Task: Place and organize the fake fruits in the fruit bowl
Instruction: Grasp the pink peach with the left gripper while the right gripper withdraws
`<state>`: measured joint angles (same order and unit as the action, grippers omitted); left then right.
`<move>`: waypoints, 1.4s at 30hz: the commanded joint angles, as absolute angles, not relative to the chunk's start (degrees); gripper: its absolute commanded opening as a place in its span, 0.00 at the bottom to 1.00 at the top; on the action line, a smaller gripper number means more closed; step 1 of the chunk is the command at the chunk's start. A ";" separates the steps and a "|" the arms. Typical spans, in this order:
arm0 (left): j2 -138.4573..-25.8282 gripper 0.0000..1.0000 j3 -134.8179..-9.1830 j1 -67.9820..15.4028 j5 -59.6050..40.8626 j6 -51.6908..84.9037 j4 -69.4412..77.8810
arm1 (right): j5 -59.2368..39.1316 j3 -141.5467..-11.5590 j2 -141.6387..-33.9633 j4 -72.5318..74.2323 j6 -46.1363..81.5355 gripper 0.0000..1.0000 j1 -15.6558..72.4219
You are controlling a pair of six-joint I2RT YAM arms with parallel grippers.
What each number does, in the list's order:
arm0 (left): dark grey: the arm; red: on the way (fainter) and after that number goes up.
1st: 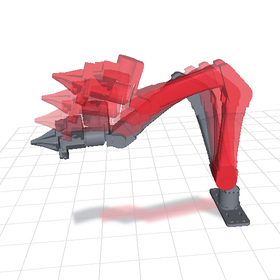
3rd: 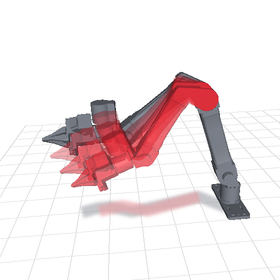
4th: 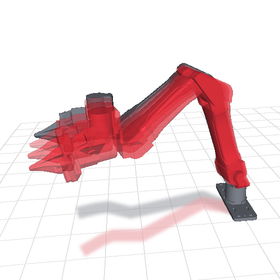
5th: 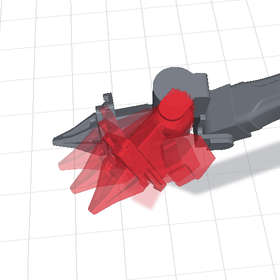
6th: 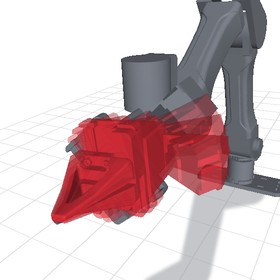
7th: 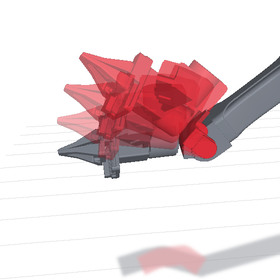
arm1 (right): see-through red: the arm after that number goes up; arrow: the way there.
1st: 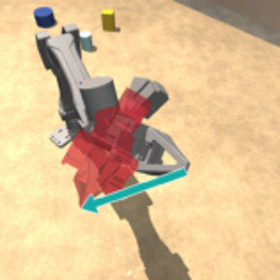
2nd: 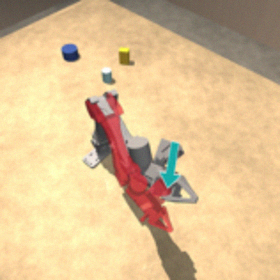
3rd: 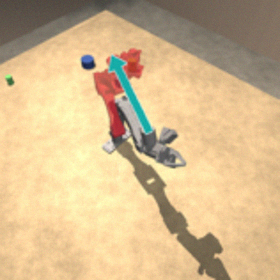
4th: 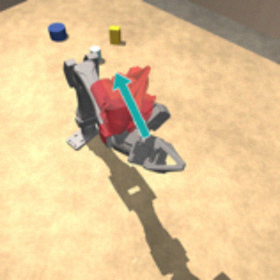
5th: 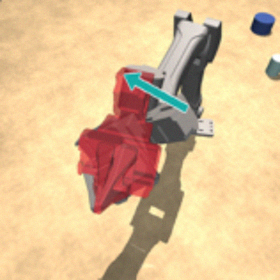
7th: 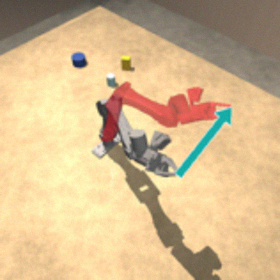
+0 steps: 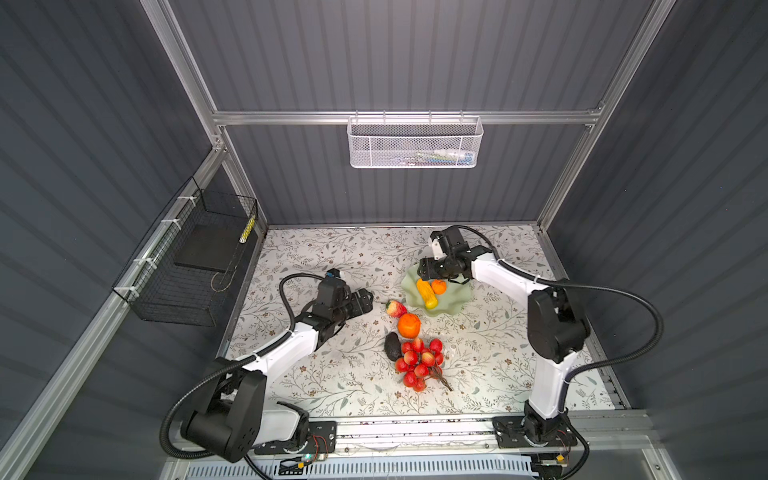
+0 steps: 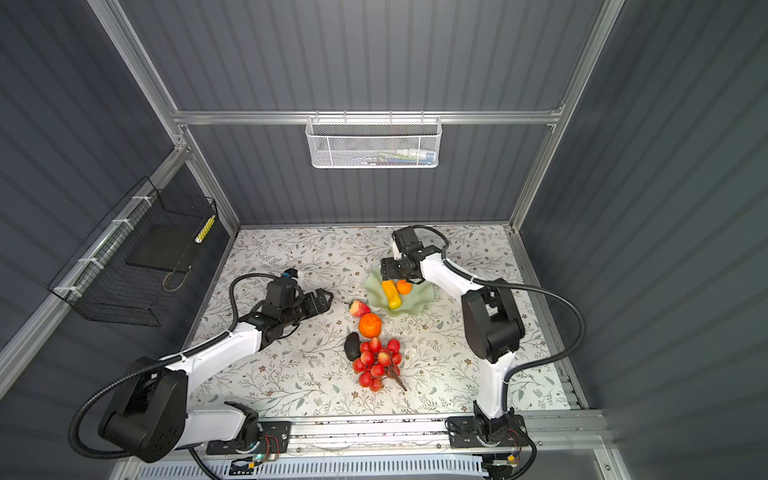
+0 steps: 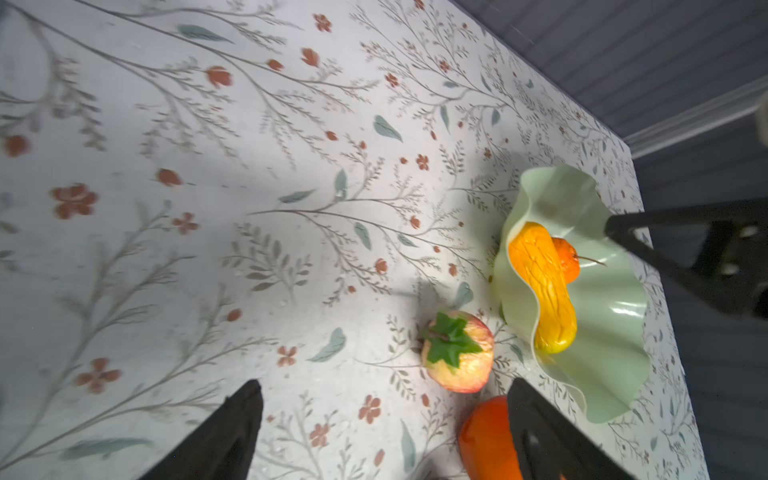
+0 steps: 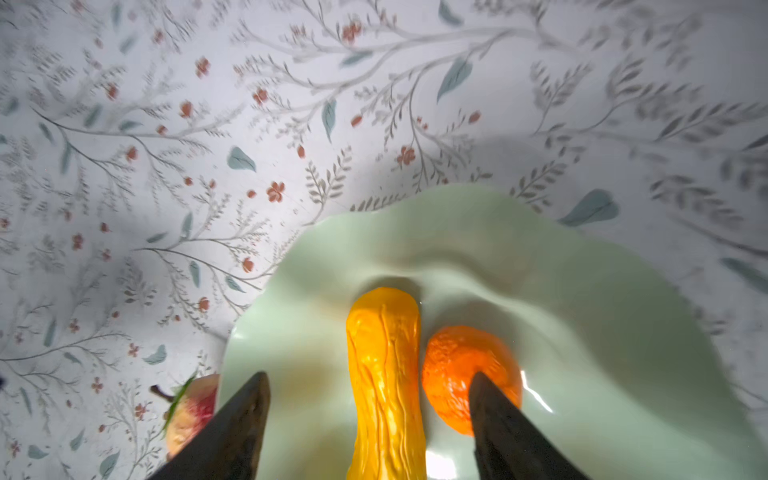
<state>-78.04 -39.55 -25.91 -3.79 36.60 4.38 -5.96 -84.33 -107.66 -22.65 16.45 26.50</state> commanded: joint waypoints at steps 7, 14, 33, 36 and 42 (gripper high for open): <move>-90.95 0.85 -47.82 -32.78 -8.36 36.30 5.40 | -3.20 -71.81 -85.30 -12.97 20.34 0.99 22.93; -95.91 0.83 -51.49 -32.86 -8.03 35.78 4.71 | -2.64 -68.04 -79.10 -13.38 20.73 0.99 21.57; -100.94 0.38 -52.82 -32.96 -7.17 36.83 4.23 | -3.49 -65.98 -77.00 -13.00 21.03 0.99 19.91; -96.45 0.30 -51.73 -32.96 -4.61 35.70 1.56 | -3.66 -65.53 -77.24 -12.51 21.42 0.99 19.81; -87.17 0.29 -56.40 -32.96 -1.12 28.24 -8.18 | -5.16 -64.51 -77.09 -10.40 23.39 0.99 19.08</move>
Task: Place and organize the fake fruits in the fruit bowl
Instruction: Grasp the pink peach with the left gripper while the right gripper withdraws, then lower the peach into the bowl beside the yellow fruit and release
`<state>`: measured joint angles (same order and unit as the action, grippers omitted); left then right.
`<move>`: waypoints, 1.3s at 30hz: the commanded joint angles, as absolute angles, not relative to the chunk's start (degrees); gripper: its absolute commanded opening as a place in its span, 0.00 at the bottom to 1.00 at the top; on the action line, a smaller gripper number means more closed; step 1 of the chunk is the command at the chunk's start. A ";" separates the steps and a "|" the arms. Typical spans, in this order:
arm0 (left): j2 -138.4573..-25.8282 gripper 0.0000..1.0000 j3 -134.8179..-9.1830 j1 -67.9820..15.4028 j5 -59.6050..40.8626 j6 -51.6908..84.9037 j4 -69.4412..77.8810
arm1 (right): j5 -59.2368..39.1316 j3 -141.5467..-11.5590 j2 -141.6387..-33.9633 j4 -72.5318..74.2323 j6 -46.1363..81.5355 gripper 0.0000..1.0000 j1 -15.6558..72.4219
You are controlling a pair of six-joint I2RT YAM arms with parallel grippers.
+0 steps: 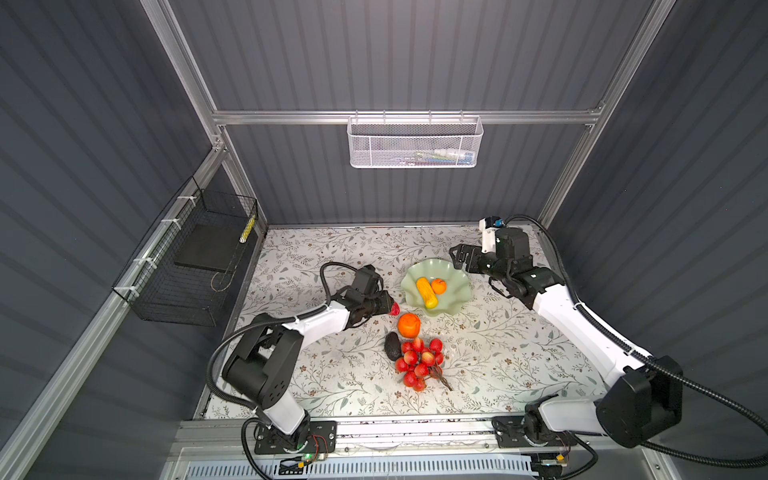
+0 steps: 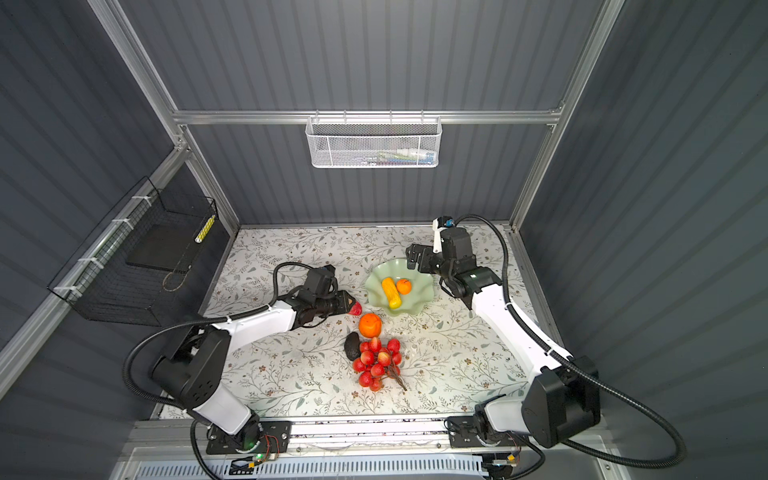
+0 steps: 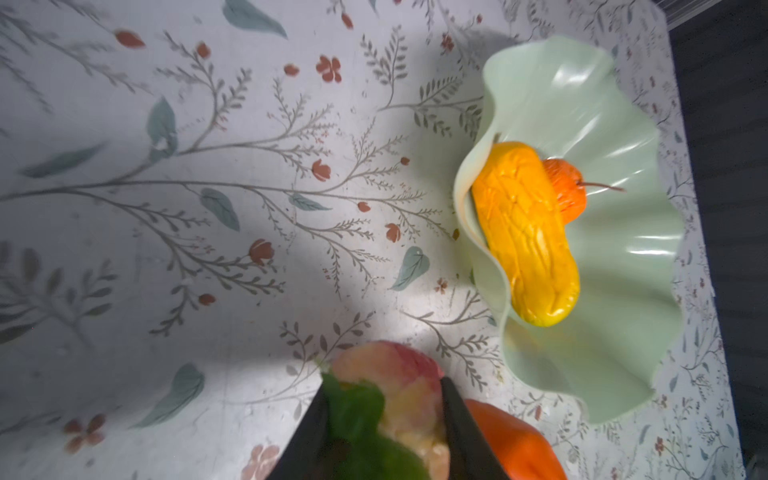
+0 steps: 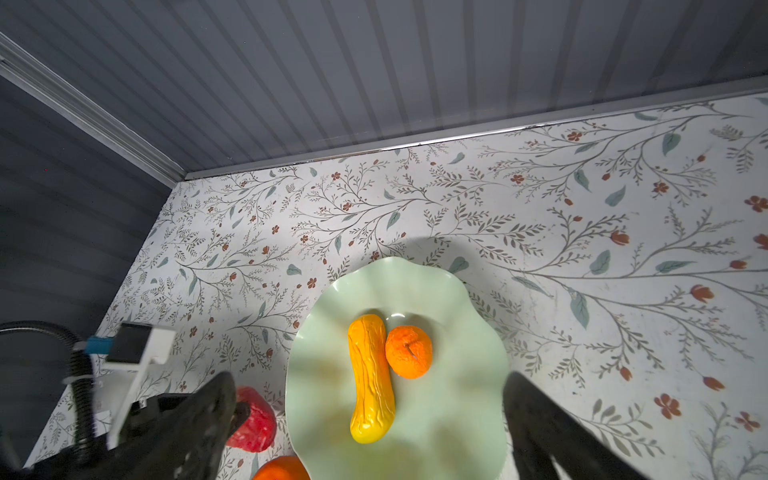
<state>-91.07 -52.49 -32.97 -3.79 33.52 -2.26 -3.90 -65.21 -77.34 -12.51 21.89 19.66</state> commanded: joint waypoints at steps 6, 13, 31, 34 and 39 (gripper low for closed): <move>-94.86 0.29 -70.76 -33.37 -7.57 23.04 -10.38 | -5.71 -62.93 -75.25 -8.98 25.60 0.99 17.90; -111.54 0.29 -89.46 -36.77 -8.10 20.05 -11.71 | -5.93 -59.33 -70.58 -9.79 26.69 0.99 17.34; -128.21 0.60 -103.28 -38.72 -6.21 22.95 -10.72 | -6.09 -55.72 -67.27 -11.64 26.87 0.99 16.96; -123.43 0.71 -99.35 -38.72 -5.85 23.52 -7.43 | -6.57 -55.48 -67.36 -12.90 26.46 0.99 16.96; -112.94 0.82 -92.65 -38.76 -3.30 23.91 -2.44 | -7.56 -54.36 -67.41 -14.87 25.92 0.99 16.96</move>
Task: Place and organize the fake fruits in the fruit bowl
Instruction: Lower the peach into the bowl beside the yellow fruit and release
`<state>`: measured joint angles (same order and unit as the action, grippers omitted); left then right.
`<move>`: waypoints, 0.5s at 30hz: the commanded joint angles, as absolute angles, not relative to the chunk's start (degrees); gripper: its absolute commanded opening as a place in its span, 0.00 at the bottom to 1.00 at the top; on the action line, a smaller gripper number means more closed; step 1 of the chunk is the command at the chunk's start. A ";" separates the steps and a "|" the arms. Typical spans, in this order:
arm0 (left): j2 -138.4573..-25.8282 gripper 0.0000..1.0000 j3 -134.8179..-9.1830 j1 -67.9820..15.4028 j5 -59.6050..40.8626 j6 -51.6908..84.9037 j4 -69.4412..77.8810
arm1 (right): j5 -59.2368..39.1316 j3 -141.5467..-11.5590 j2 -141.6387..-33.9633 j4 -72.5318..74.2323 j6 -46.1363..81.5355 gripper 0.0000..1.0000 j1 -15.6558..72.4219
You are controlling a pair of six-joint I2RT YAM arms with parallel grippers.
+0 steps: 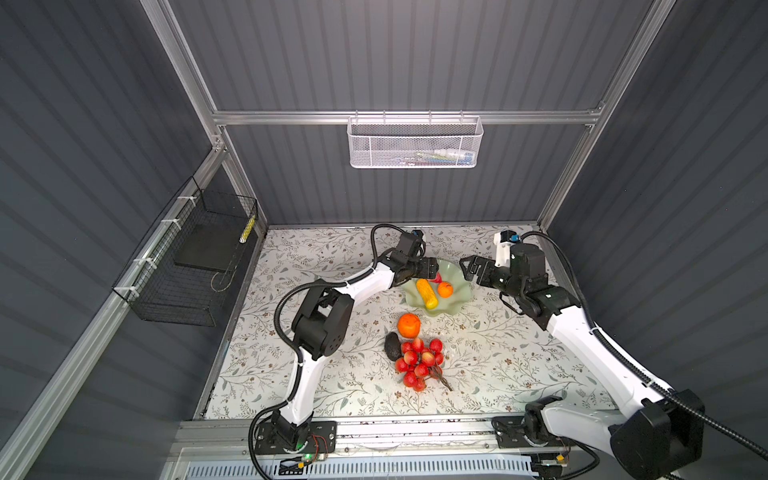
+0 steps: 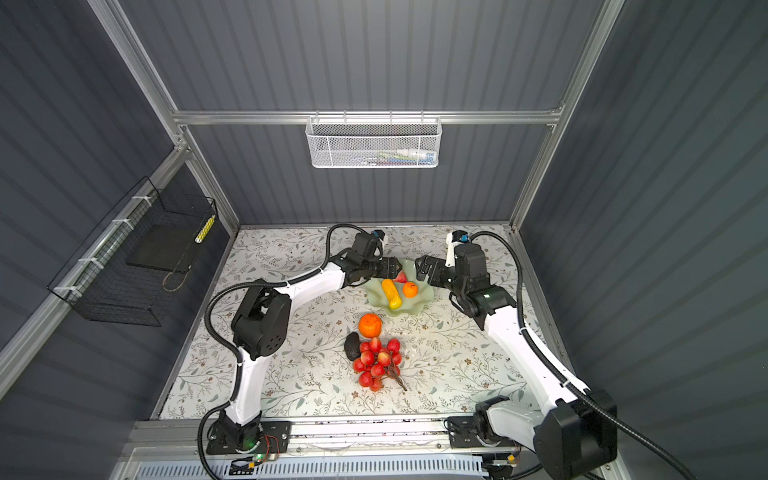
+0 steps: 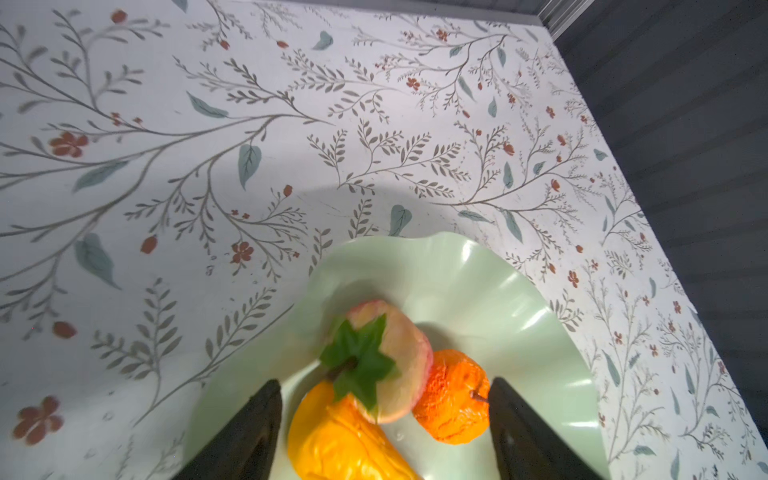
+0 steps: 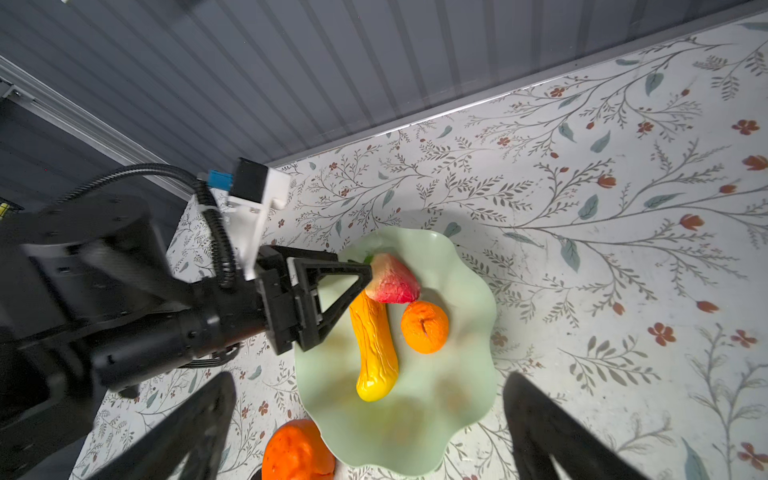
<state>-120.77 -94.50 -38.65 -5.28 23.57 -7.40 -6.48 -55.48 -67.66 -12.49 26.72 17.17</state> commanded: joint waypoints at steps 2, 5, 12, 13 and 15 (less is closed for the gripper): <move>-108.76 0.85 -90.15 -38.76 -1.33 23.91 -2.11 | -7.51 -54.14 -67.58 -14.84 26.17 0.99 16.96; -101.16 0.88 -83.79 -38.76 2.68 23.78 -2.70 | -7.56 -54.57 -68.47 -14.19 26.58 0.99 16.96; -83.22 0.88 -63.68 -38.75 7.21 26.71 -13.27 | -7.28 -57.17 -72.86 -12.13 26.82 0.99 17.05; -80.88 0.87 -61.16 -38.76 6.76 27.40 -15.02 | -6.92 -57.75 -73.55 -12.20 26.55 0.99 17.06; -76.77 0.86 -56.20 -38.76 5.76 29.48 -17.53 | -6.20 -58.85 -74.81 -12.12 26.13 0.99 17.05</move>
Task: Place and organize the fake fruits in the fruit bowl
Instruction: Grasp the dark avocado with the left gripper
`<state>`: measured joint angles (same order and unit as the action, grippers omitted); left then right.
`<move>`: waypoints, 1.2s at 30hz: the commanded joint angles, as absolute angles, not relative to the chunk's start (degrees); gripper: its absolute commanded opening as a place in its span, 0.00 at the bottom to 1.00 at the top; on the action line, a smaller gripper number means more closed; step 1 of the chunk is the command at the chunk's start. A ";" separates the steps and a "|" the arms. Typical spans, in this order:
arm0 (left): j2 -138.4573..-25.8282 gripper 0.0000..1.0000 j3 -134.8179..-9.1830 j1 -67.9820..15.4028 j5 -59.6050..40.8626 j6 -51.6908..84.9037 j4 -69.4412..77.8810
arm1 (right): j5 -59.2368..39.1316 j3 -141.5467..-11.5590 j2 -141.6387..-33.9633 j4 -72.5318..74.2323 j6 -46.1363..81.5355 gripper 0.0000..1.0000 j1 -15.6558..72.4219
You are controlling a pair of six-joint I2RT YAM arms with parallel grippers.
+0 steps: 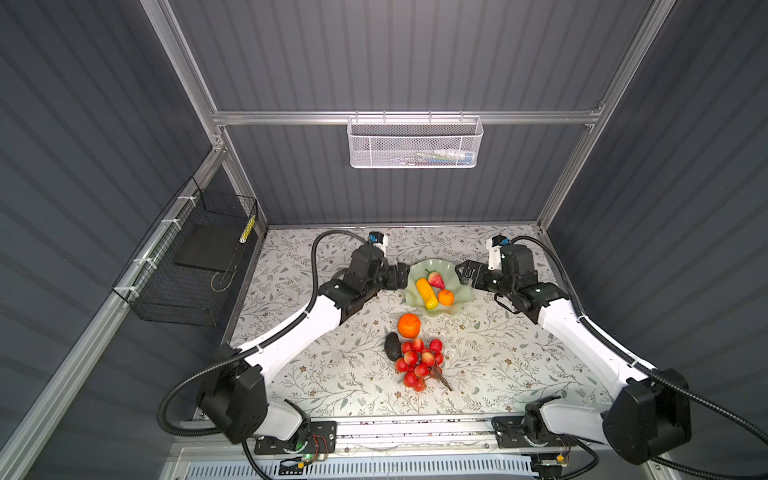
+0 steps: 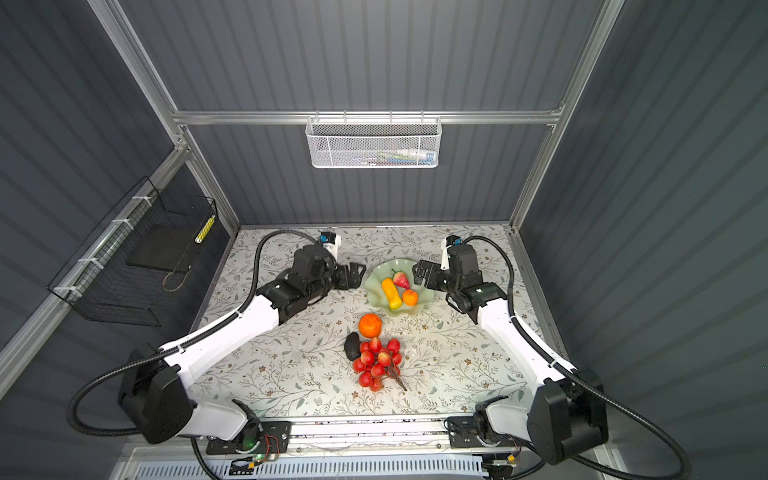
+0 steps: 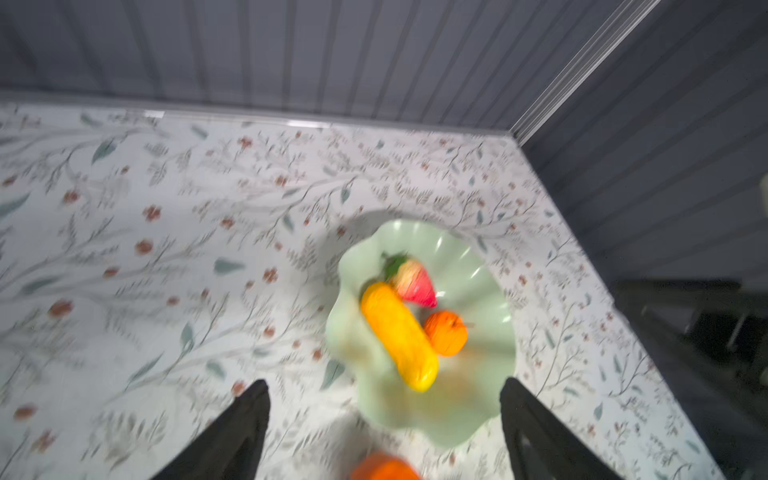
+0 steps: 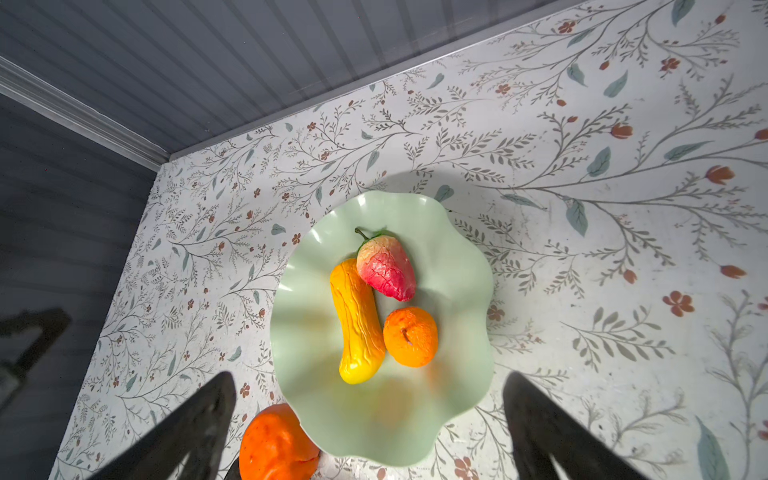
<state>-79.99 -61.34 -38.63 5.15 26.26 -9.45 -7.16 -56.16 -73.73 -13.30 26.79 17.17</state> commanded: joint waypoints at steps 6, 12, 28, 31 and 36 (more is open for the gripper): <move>-69.56 0.86 -44.47 -38.76 0.40 34.75 -17.83 | -5.15 -59.39 -76.90 -9.88 26.01 0.99 17.06; -72.61 0.84 -42.06 -39.32 -2.73 36.06 -15.96 | -5.88 -59.26 -77.17 -9.73 25.82 0.99 17.02; -87.11 0.69 -45.68 -47.19 -4.57 38.37 -12.39 | -5.97 -58.18 -77.27 -9.14 26.19 0.99 17.05; -88.20 0.55 -45.97 -47.50 -3.78 38.57 -12.91 | -5.98 -58.18 -77.36 -8.81 26.21 0.99 17.03; -85.32 0.40 -45.35 -47.50 -0.63 38.23 -16.62 | -5.96 -58.18 -77.35 -8.85 26.10 0.99 17.05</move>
